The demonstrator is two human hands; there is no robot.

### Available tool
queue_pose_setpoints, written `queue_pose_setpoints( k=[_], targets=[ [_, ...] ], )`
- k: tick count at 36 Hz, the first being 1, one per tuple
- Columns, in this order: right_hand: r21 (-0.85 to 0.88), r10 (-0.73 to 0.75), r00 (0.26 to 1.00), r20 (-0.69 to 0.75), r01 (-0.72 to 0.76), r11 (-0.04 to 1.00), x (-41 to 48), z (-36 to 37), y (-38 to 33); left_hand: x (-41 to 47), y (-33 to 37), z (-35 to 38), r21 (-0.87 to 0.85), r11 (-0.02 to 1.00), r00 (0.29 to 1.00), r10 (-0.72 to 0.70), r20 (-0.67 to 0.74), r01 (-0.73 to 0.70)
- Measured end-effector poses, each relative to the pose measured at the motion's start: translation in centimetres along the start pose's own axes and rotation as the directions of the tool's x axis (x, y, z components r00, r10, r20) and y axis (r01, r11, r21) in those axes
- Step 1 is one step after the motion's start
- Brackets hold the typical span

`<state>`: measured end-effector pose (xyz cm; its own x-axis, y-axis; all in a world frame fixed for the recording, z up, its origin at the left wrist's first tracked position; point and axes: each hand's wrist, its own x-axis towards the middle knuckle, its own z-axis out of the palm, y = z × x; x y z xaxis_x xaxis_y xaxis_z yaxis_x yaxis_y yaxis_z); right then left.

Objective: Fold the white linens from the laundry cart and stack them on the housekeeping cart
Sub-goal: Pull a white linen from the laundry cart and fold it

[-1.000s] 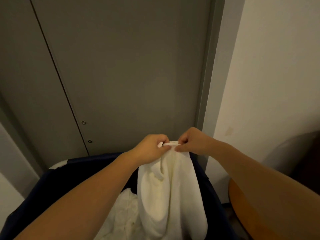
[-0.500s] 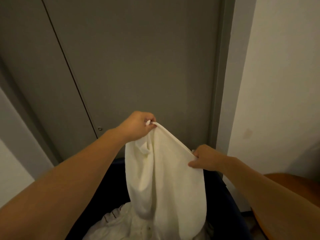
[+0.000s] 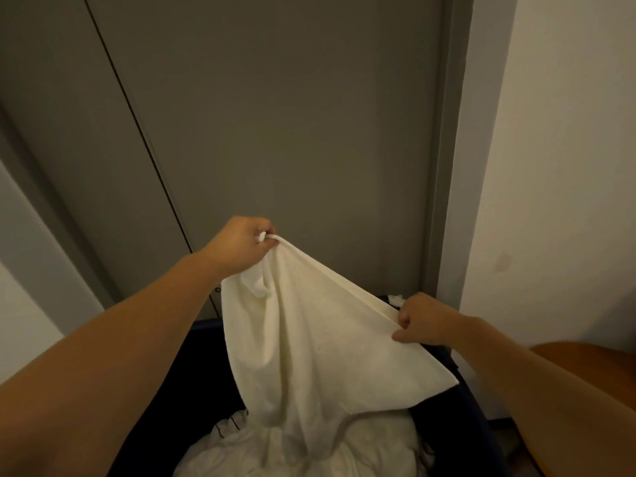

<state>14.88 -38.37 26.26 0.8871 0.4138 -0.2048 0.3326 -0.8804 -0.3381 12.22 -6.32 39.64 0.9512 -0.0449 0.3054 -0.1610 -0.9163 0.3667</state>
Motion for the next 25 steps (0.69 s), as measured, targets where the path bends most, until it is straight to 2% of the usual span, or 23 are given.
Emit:
queue_pose_setpoints(
  k=[11, 18, 25],
  targets=[
    [0.196, -0.027, 0.998, -0.055, 0.038, 0.980, 1.8, 4.0, -0.7, 1.1, 1.9, -2.5, 0.026, 0.999, 0.994, 0.049, -0.093, -0.047],
    [0.154, -0.060, 0.997, -0.044, 0.066, 0.986, 2.6, 5.5, -1.5, 1.5, 1.7, -3.7, 0.030, 0.999, 0.985, 0.019, -0.169, -0.014],
    [0.167, -0.068, 0.995, -0.066, 0.078, 0.983, 2.7, 5.8, -0.3, 1.6, 0.8, -4.0, 0.069, 0.997, 0.985, -0.012, -0.172, 0.024]
  ],
)
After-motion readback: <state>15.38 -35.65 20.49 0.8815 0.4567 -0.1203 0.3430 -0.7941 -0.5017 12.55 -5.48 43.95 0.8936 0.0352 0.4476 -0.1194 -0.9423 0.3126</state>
